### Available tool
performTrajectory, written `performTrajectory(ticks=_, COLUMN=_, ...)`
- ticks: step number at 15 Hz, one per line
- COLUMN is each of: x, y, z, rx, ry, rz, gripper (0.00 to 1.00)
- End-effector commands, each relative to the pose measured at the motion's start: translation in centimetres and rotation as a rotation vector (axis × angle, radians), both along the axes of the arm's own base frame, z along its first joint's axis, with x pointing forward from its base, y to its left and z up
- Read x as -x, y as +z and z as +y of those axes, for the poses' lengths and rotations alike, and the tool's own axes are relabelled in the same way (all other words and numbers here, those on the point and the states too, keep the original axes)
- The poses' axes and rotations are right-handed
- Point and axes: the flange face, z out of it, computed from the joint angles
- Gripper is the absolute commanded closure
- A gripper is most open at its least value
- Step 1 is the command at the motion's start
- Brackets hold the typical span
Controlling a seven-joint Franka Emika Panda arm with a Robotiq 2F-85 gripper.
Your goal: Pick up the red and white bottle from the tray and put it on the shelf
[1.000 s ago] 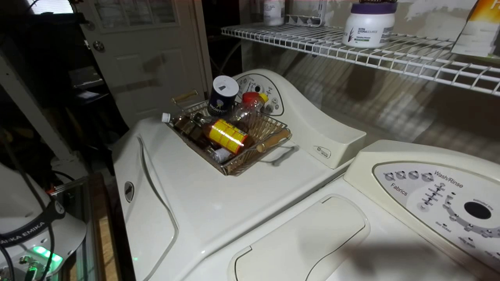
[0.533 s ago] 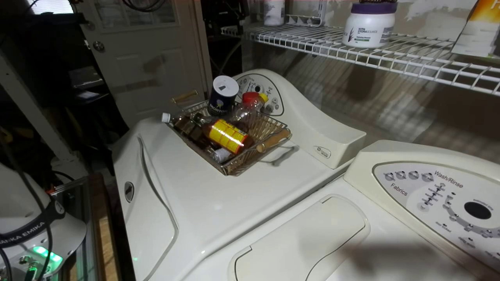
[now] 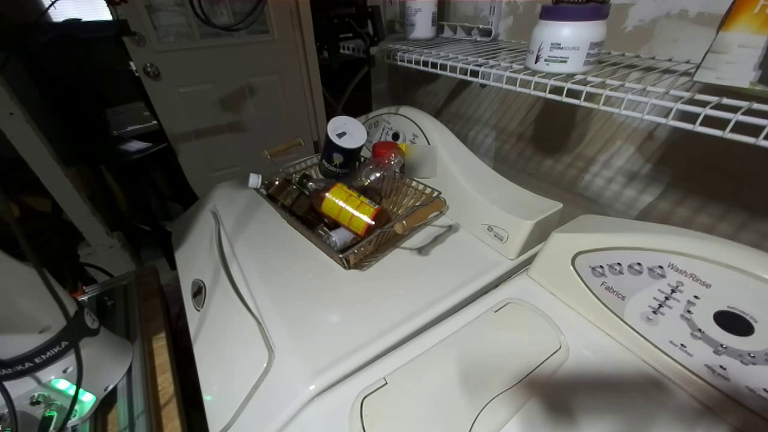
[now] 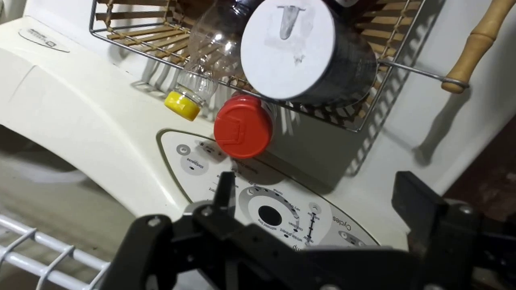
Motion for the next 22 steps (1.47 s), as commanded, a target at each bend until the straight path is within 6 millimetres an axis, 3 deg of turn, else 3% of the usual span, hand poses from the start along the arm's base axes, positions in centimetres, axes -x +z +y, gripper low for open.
performTrajectory(ticks=1, x=-2.9, y=-3.3, z=0.4, rx=-0.009, ry=-0.003, rz=-0.049, gripper=0.00)
performTrajectory(ticks=6, x=-6.3, y=-7.9, z=0.1, rx=-0.015, ry=0.018, rz=-0.148, gripper=0.00)
performTrajectory(ticks=17, x=-6.3, y=-14.2, z=-2.6, rx=0.033, ry=-0.076, rz=-0.035, gripper=0.00)
performTrajectory(ticks=22, x=-6.0, y=-15.8, z=-3.3, rx=0.034, ry=-0.110, rz=0.015, gripper=0.00)
